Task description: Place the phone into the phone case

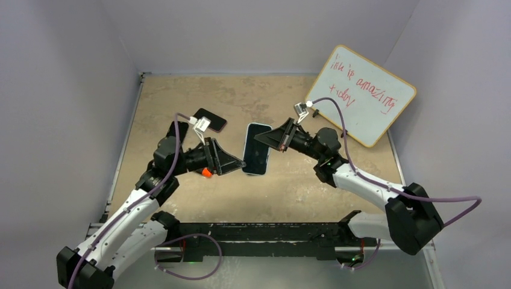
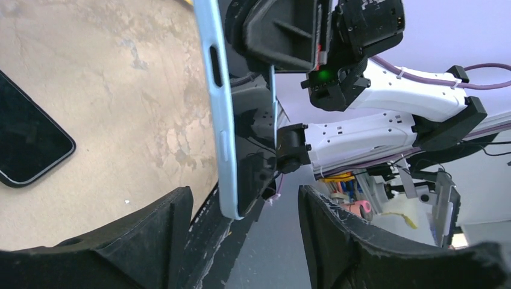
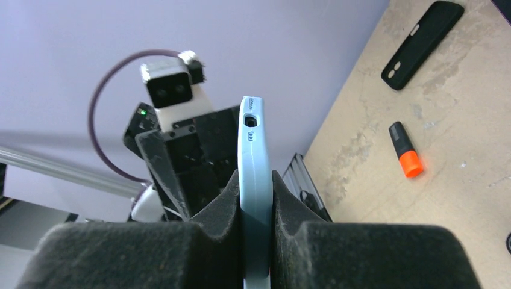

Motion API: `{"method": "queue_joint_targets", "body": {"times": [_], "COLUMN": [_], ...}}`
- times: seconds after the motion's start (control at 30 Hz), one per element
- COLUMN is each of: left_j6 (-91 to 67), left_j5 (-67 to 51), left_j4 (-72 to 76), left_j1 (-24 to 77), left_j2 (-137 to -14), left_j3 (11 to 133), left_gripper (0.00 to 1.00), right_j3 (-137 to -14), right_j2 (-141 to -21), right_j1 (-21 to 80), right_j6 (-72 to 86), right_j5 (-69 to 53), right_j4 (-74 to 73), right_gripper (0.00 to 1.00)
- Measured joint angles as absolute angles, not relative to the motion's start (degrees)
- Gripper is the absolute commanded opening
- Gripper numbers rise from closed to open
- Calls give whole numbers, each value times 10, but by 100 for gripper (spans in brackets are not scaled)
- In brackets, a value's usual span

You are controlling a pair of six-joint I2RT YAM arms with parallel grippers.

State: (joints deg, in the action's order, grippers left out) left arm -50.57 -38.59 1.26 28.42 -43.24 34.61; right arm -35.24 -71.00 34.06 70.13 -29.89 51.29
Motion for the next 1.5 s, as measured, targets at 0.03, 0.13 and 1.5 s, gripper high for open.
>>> {"method": "queue_joint_targets", "body": {"times": [0.03,0.13,1.5], "left_j6": [-515,-535,-424], "left_j5": [-390,-398,-334], "left_j4": [21,44,-82], "left_j1": [284,284,284], "left_j2": [-435,-449,-539], "left_j3": [339,327,375], "left_gripper": [63,60,68], "right_j3": [-348,-333,-328], "right_j2": [-711,-711,-698], "right_j1": [341,341,239], "right_j6": [711,733,577], "right_j5": [-292,-272,-296], "right_j4": [523,554,362], "right_gripper": [0,0,0]}}
